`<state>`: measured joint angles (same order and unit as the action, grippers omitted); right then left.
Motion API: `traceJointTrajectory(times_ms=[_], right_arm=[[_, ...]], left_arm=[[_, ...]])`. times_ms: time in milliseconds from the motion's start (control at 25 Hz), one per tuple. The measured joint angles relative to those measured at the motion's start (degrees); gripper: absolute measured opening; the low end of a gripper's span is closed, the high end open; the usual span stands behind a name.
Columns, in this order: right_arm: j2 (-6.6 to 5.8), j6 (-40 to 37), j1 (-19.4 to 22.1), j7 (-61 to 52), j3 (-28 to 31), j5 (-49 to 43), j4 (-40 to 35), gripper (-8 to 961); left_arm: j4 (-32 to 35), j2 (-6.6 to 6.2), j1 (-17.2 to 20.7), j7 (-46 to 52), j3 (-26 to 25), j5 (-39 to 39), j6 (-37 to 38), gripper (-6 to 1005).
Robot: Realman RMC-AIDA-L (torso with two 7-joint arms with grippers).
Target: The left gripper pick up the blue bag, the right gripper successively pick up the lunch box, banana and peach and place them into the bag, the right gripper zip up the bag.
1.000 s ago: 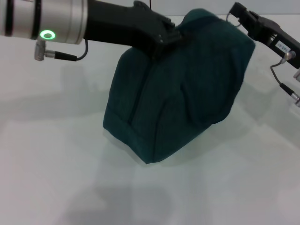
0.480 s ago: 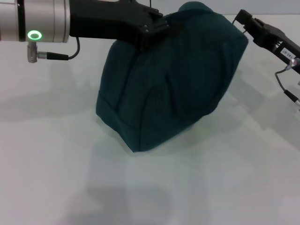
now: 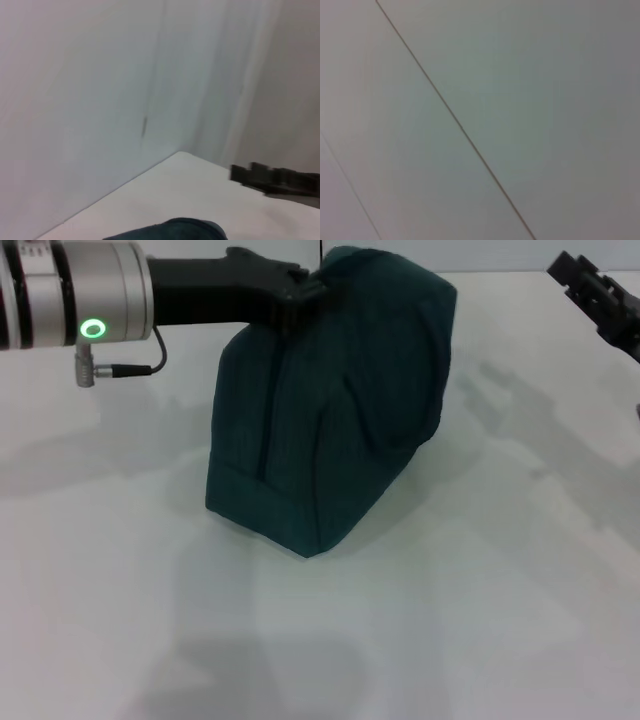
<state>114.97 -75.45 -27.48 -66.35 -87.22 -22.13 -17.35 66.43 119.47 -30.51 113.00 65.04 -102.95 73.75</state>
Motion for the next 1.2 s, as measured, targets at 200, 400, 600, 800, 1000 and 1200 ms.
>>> traceJointTrajectory(times_ms=[200, 400, 600, 800, 1000, 1200], right_arm=[[-0.21, -0.4, 2.06, 2.1, -0.01, -0.04, -0.25, 479], [-0.8, -3.63, 3.37, 3.53, -0.05, -0.08, -0.3, 684], [-2.01, -8.7, 4.88, 5.5, -0.02, -0.11, -0.43, 863], [-5.4, -19.18, 5.55, 7.44, -0.03, -4.82, -0.49, 864], [-9.12, -31.5, 5.36, 10.87, -0.06, -17.59, -0.97, 862], [-7.81, -29.61, 5.89, 16.53, -0.04, -30.02, -1.49, 860]], left_arm=[[-1.27, 0.16, 0.52, -1.15, -0.07, 0.52, -1.98, 45], [-1.27, 0.2, 2.35, -5.17, 0.16, 3.73, -1.77, 264], [-0.68, 0.08, 5.98, -10.15, -0.36, 11.76, 2.01, 493], [-1.54, -0.11, 10.92, -16.75, -4.4, 21.21, 9.44, 696], [-8.27, -0.25, 16.41, -27.48, -11.19, 20.97, 22.81, 794], [-13.6, -0.55, 21.5, -36.67, -12.25, 17.78, 25.61, 893]])
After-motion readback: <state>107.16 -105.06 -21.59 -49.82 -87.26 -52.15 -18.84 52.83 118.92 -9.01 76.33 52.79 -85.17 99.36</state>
